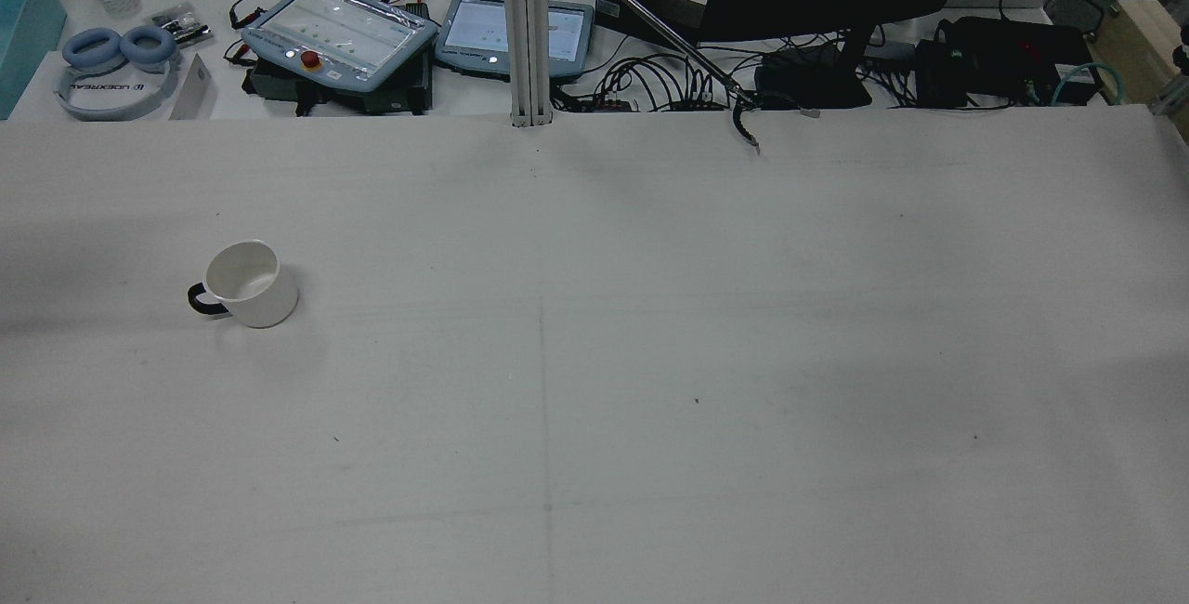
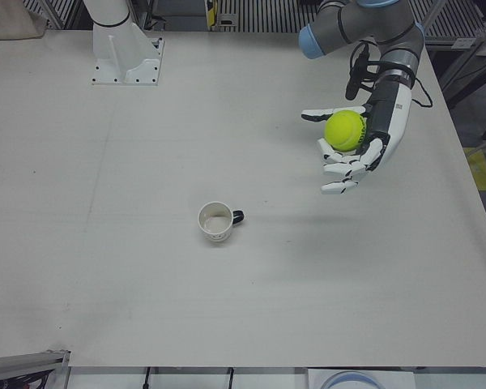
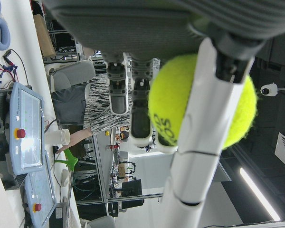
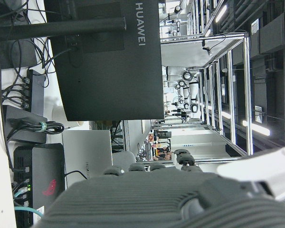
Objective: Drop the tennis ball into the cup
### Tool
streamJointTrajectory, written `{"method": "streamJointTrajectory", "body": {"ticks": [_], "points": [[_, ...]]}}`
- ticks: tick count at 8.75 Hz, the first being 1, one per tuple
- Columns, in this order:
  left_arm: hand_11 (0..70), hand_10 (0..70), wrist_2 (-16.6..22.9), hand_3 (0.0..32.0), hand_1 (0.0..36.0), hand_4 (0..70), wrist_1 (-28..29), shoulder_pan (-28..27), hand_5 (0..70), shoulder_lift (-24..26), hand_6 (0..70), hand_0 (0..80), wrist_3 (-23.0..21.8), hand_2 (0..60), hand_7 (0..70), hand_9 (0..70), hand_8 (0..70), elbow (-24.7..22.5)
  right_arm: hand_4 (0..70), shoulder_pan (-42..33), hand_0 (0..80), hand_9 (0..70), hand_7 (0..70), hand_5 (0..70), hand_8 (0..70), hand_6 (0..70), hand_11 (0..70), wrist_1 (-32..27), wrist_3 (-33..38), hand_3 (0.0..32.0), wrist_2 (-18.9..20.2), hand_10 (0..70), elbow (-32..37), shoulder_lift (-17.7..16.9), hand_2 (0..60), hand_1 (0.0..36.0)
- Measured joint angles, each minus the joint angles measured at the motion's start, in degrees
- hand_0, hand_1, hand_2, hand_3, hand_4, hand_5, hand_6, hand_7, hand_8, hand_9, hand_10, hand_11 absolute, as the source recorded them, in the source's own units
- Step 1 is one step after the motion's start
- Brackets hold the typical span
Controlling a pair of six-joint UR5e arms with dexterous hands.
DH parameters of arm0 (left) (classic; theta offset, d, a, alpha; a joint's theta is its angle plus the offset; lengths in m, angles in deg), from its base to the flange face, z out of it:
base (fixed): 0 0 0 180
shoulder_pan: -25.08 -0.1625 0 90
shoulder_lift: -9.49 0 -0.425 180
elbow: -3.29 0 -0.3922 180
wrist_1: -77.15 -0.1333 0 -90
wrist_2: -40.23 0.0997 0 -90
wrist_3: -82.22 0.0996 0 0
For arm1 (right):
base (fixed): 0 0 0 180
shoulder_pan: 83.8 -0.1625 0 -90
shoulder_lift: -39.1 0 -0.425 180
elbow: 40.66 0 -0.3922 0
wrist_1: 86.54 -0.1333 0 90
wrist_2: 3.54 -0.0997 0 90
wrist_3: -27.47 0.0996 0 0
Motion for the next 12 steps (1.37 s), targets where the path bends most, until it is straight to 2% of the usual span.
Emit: {"method": "streamJointTrajectory", "body": {"ticks": [2, 3, 4, 5, 6, 8, 10, 12], "points": [[27.7, 17.4, 0.00, 0.0, 27.7, 21.1, -0.12, 0.07, 28.2, -0.03, 70.0, 80.0, 0.00, 1.4, 69.9, 48.9, 52.6, -0.31, 0.0, 0.00, 0.0, 0.0, 0.0, 0.0, 0.0, 0.0, 0.0, -0.02, 0.00, 0.0, 0.01, 0.0, 0.00, 0.00, 0.0, 0.0], [28.3, 17.9, 0.00, 0.0, 26.2, 20.9, -0.29, 0.07, 29.5, -0.08, 70.0, 80.0, -0.01, 1.8, 67.9, 48.4, 53.0, -0.54, 0.0, 0.00, 0.0, 0.0, 0.0, 0.0, 0.0, 0.0, 0.0, -0.03, 0.00, 0.0, 0.01, 0.0, 0.00, 0.00, 0.0, 0.0], [28.1, 17.9, 0.00, 0.0, 25.7, 21.9, -0.33, -0.14, 26.8, -0.05, 70.0, 80.0, 0.11, 1.0, 70.0, 49.1, 52.3, -0.67, 0.0, 0.00, 0.0, 0.0, 0.0, 0.0, 0.0, 0.0, 0.0, -0.03, 0.00, 0.0, 0.01, 0.0, 0.02, 0.00, 0.0, 0.0], [27.1, 17.4, -0.24, 0.0, 23.8, 22.7, -0.05, -1.69, 27.3, 0.05, 70.0, 80.0, 1.13, 2.2, 69.5, 48.7, 52.7, -0.69, 0.0, 0.00, 0.0, 0.0, 0.0, 0.0, 0.0, 0.0, 0.0, -0.03, 0.00, 0.0, 0.01, 0.0, 0.02, 0.00, 0.0, 0.0], [26.8, 17.1, -1.91, 0.0, 23.9, 22.9, 0.50, -4.19, 26.1, 0.52, 70.0, 80.0, 3.29, 1.7, 70.0, 48.7, 51.8, -0.53, 0.0, 0.00, 0.0, 0.0, 0.0, 0.0, 0.0, 0.0, 0.0, -0.03, 0.00, 0.0, -0.02, 0.0, 0.02, 0.00, 0.0, 0.0], [26.9, 17.2, -6.15, 0.0, 23.2, 22.5, 0.97, -10.85, 28.8, 4.05, 70.0, 80.0, 6.22, 2.9, 67.2, 48.1, 52.7, 2.42, 0.0, 0.00, 0.0, 0.0, 0.0, 0.0, 0.0, 0.0, 0.0, -0.03, 0.00, 0.0, -0.01, 0.0, 0.01, 0.00, 0.0, 0.0], [26.5, 16.9, -8.06, 0.0, 24.1, 22.9, 0.41, -15.63, 25.7, 10.17, 70.0, 80.0, 7.35, 1.3, 70.0, 48.5, 51.9, 7.44, 0.0, 0.00, 0.0, 0.0, 0.0, 0.0, 0.0, 0.0, 0.0, -0.03, 0.00, 0.0, -0.05, 0.0, 0.00, 0.00, 0.0, 0.0], [26.6, 17.0, -9.96, 0.0, 22.6, 23.2, 0.18, -20.12, 26.9, 12.98, 70.0, 77.5, 8.94, 2.2, 68.5, 48.3, 52.7, 9.34, 0.0, 0.00, 0.0, 0.0, 0.0, 0.0, 0.0, 0.0, 0.0, -0.03, 0.00, 0.0, -0.02, 0.0, 0.00, 0.00, 0.0, 0.0]]}}
